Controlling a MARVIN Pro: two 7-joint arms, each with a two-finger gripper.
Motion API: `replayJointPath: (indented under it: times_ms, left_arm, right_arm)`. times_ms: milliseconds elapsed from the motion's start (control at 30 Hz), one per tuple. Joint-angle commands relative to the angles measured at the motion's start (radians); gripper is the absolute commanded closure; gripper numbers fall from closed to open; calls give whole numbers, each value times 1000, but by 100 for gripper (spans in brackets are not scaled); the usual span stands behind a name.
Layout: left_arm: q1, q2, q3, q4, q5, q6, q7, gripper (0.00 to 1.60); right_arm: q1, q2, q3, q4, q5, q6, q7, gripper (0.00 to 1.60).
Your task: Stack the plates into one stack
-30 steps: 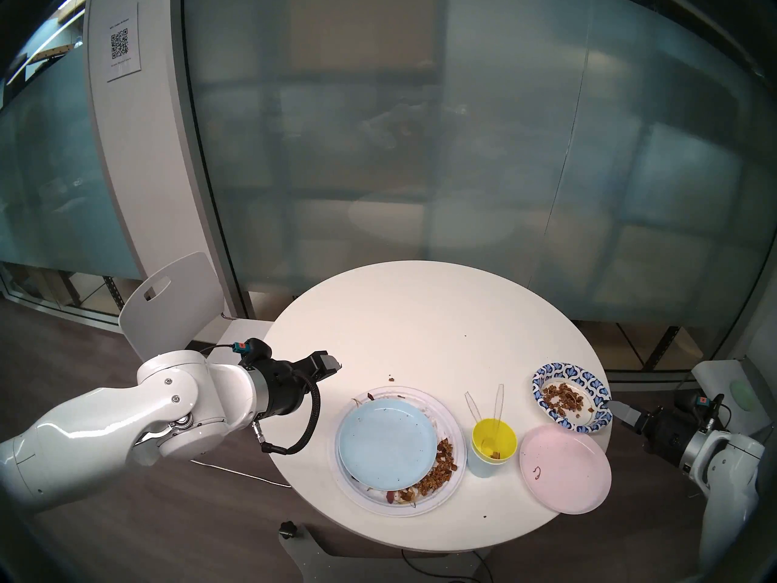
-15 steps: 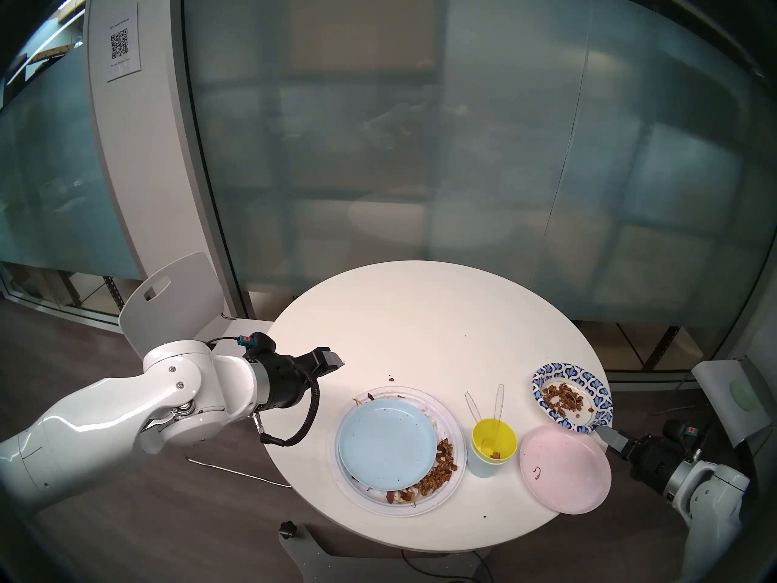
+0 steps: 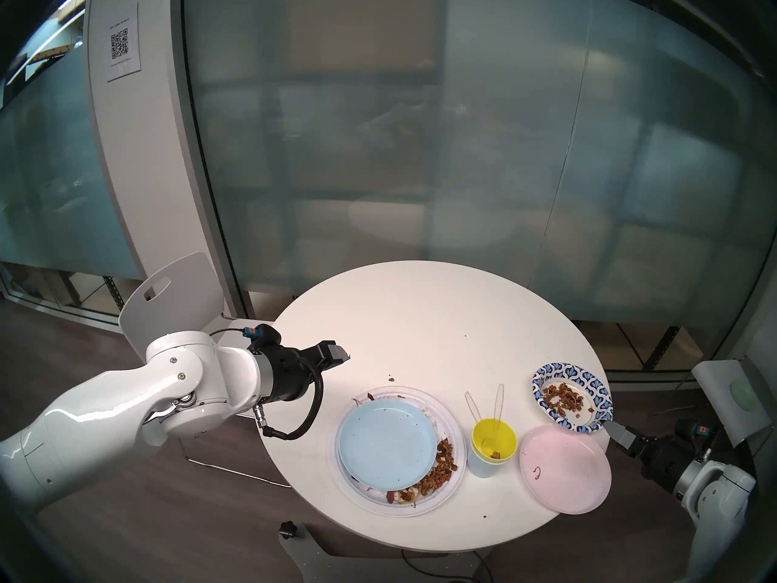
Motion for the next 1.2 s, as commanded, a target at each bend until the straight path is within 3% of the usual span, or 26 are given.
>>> replayJointPath:
  times_ms: [0, 433, 1167]
  left_arm:
    - [-14, -4, -10, -13, -4, -3, 4, 0]
    - [-14, -5, -11, -12, -4, -2, 6, 0]
    - [-16, -5, -8, -12, -5, -4, 6, 0]
  right_arm:
    - [-2, 1, 8, -6, 8, -10, 21, 0]
    - [10, -1, 9, -2, 10, 2, 15, 0]
    - [153, 119, 17, 133, 41, 102, 19, 0]
